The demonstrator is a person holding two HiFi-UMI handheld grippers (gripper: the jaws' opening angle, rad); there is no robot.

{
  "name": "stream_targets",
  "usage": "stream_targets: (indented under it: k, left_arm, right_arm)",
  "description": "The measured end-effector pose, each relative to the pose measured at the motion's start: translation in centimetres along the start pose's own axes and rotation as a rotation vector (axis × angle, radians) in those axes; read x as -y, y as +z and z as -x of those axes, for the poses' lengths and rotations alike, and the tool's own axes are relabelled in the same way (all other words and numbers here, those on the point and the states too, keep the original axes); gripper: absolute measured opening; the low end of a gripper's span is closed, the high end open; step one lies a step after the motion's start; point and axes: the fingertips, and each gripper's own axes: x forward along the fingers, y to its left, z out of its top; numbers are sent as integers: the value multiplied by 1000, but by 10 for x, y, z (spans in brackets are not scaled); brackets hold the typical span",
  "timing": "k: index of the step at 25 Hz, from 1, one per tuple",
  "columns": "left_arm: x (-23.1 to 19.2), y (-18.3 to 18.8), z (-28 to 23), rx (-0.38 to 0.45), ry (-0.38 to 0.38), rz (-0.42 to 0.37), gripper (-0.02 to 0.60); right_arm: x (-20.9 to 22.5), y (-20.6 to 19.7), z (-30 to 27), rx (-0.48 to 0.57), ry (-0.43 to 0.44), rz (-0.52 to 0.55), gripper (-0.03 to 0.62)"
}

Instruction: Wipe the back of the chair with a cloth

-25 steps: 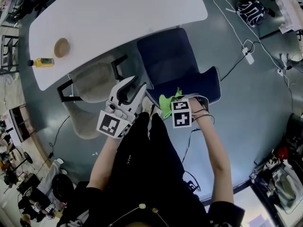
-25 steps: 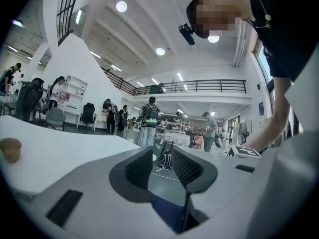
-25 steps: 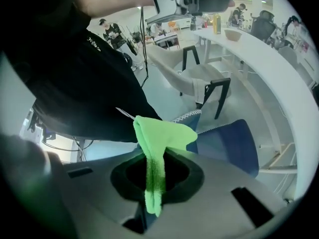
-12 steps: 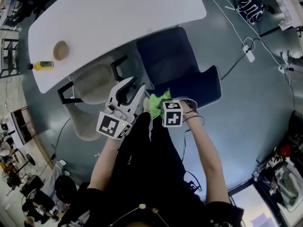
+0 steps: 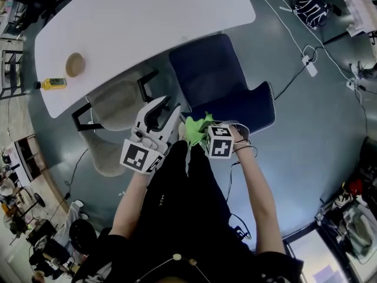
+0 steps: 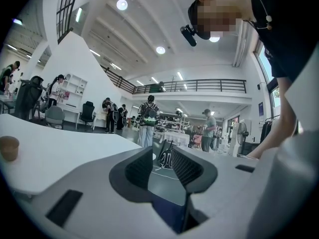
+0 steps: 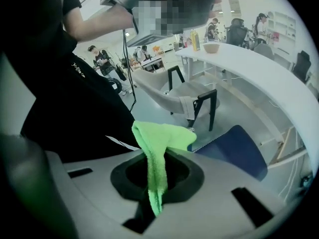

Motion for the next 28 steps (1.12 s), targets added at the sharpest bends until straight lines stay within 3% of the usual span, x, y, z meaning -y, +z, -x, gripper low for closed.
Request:
stream_targets:
  k: [7, 12, 17, 21, 24, 28]
  left_arm:
    - [0, -1, 0, -8, 6, -6, 120]
    - [-3, -1, 5, -12, 20, -13, 120]
    - [-7, -5, 13, -25, 41, -8, 120]
    - [-12, -8, 21, -37, 68, -5, 120]
    - [-14, -8, 24, -39, 87, -4, 120]
    - [-20, -11, 31, -43, 120, 6, 120]
  right_arm:
    - [36, -25, 48, 88, -90, -126, 18]
    - [76, -55, 98, 127, -266, -187, 20]
    - [120, -114, 145, 12, -465, -211, 20]
    - [153, -168, 167, -160, -564, -214, 20]
    - [166, -206, 170, -275, -568, -238, 20]
    - [170, -236, 145, -385, -508, -230, 20]
